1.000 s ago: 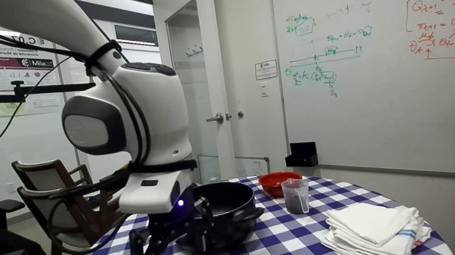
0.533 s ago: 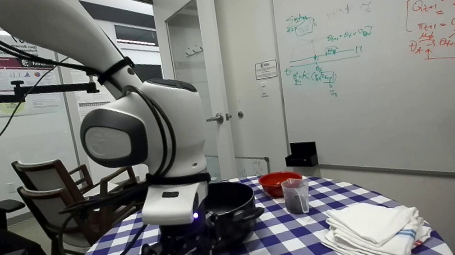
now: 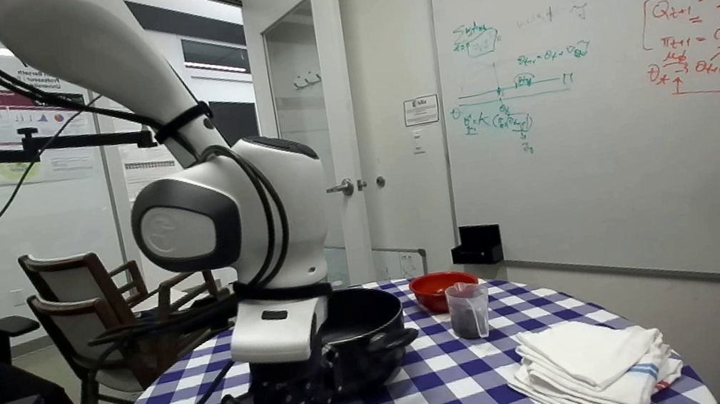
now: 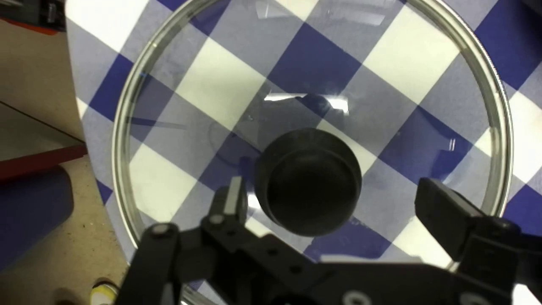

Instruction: Put the lid on the pot

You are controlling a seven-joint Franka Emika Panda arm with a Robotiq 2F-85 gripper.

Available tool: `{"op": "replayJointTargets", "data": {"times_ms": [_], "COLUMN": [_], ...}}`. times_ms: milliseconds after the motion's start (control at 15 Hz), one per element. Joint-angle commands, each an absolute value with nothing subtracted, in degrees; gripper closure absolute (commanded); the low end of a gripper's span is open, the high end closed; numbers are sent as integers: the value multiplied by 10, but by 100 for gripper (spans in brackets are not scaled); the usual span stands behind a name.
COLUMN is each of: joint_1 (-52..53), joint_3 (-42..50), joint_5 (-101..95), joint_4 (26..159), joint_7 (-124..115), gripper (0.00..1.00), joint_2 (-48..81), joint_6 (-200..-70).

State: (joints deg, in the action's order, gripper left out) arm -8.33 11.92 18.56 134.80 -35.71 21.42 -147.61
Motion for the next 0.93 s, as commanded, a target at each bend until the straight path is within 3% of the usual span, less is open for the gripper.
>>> {"op": "replayJointTargets", "data": {"times_ms": [0, 67, 200, 533, 600, 867], "joint_1": [-73, -71, -70, -72, -72, -73], "joint_3": [126, 128, 130, 133, 133, 134], "joint_5": [166, 161, 152, 152, 153, 153], "joint_4": [1336, 1334, 1333, 1333, 1331, 1329], "joint_7": [-360, -362, -366, -367, -366, -362], "gripper": [0, 1, 27, 63, 69, 75], "joint_2": [220, 223, 226, 228, 226, 221], "joint_6": [-1450, -1445, -1437, -1437, -1435, -1433]}}
